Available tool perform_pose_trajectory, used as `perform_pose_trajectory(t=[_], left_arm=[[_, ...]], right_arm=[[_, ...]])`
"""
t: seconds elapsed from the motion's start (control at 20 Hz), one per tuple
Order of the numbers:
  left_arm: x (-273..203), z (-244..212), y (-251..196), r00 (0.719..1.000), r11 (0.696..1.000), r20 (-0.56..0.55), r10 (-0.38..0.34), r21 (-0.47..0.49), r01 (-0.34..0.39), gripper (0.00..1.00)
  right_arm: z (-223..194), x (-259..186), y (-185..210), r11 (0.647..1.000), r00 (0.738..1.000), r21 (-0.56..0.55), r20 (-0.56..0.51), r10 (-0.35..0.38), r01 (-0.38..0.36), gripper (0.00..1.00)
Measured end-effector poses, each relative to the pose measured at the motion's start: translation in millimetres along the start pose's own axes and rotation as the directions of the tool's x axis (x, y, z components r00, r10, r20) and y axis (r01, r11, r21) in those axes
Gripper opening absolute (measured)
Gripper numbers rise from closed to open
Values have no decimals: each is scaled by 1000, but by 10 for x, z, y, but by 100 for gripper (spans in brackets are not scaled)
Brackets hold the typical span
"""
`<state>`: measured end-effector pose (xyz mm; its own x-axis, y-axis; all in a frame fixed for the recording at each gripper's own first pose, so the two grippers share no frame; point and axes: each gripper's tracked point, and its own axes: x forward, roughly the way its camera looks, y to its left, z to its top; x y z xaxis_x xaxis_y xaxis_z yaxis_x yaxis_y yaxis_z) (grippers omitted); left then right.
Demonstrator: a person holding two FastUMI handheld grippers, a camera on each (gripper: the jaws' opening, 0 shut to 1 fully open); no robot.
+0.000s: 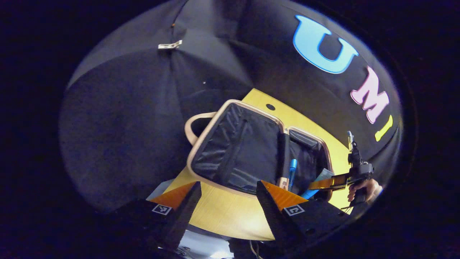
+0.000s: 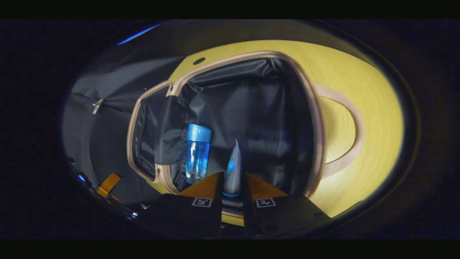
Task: First open the suitcase, pack the skin care products into it, and then close the suitcase.
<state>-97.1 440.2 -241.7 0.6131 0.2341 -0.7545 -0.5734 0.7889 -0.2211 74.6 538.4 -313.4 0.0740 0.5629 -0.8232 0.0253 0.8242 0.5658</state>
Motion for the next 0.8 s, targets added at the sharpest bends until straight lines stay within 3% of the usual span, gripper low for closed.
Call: perform_pose_trajectory(t=[0.05, 0.1, 0.15, 0.2, 0.25, 0.3, 0.35, 0.45, 0.5, 0.55, 0.65, 0.8], left_arm=[[-92, -1, 210, 1000, 999, 3, 23, -42, -23, 92], [-97, 31, 431, 998, 995, 10, 55, -80, -54, 97], [-96, 68, 611, 997, 990, 16, 82, -119, -79, 97], [-75, 154, 742, 995, 982, 28, 94, -164, -88, 97], [-72, 242, 827, 996, 975, 35, 85, -210, -76, 97], [-59, 350, 890, 996, 966, 41, 81, -248, -68, 97], [-25, 463, 993, 996, 960, 41, 81, -270, -67, 97], [102, 681, 1148, 994, 956, 46, 100, -282, -83, 97], [173, 753, 1201, 993, 954, 49, 107, -285, -89, 97], [247, 845, 1221, 994, 954, 42, 106, -287, -89, 97], [438, 982, 1231, 994, 958, 16, 107, -270, -99, 97], [801, 1196, 1263, 990, 966, -38, 135, -218, -141, 97]], right_arm=[[22, -1, -28, 1000, 1000, 21, -1, -22, 22, 36], [28, 27, -114, 998, 998, 33, 1, -62, 62, 29], [28, 39, -179, 995, 996, 34, 0, -91, 91, 33], [12, 42, -211, 994, 994, 28, -2, -108, 108, 28], [5, 20, -191, 995, 995, 27, 0, -95, 95, 39], [-11, -35, -90, 998, 998, 29, 2, -62, 62, 58], [-14, -115, -11, 999, 999, 18, 18, -34, 34, 69], [23, -357, 111, 999, 994, -33, 107, 4, 0, 92], [58, -511, 179, 997, 985, -72, 167, 39, -28, 91], [100, -671, 264, 992, 970, -112, 229, 86, -62, 98], [115, -1004, 344, 971, 930, -216, 325, 172, -104, 98], [-54, -1310, 147, 953, 914, -292, 362, 186, -78, 98]])
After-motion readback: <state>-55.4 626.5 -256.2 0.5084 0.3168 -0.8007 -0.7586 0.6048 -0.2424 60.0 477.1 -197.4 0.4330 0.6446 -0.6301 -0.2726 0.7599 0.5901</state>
